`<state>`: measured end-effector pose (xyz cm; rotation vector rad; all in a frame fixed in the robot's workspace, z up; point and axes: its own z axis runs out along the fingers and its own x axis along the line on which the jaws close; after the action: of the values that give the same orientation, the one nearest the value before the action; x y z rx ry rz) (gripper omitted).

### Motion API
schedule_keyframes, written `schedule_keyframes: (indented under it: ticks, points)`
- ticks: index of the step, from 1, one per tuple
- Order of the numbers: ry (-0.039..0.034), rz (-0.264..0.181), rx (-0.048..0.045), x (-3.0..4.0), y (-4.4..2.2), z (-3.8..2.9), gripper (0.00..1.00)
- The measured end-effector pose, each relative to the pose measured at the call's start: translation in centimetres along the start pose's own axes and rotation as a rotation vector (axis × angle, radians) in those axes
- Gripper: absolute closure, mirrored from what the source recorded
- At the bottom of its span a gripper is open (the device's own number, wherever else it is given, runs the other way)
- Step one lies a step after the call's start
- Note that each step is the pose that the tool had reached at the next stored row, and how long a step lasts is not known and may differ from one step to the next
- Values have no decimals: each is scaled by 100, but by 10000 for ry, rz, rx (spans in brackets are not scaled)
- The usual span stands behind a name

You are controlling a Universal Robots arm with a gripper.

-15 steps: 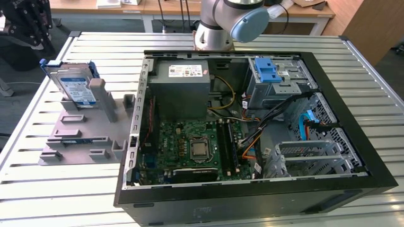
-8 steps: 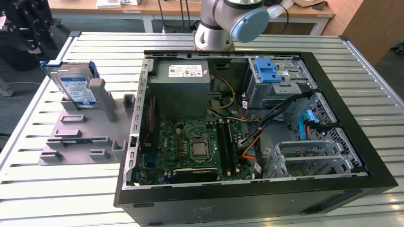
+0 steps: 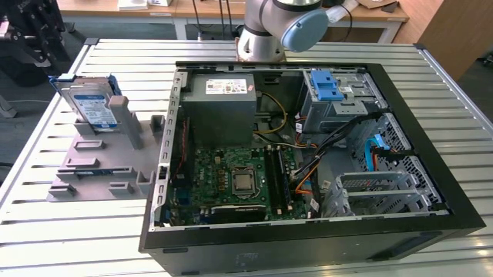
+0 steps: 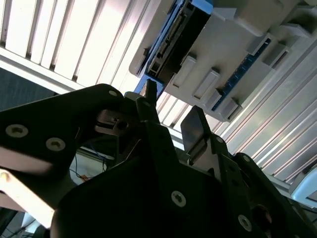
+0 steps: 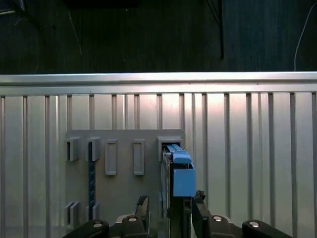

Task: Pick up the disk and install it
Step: 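Pick up the disk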

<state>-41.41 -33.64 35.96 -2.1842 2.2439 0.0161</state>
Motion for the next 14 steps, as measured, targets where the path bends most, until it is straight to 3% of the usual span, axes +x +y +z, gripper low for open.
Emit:
schedule_keyframes:
  ticks: [3,6,14]
  points:
    - [-1,-35,10,0,4,16,51]
    - [30,-53,53,0,19,45,40]
    - [66,-47,119,-27,67,173,40]
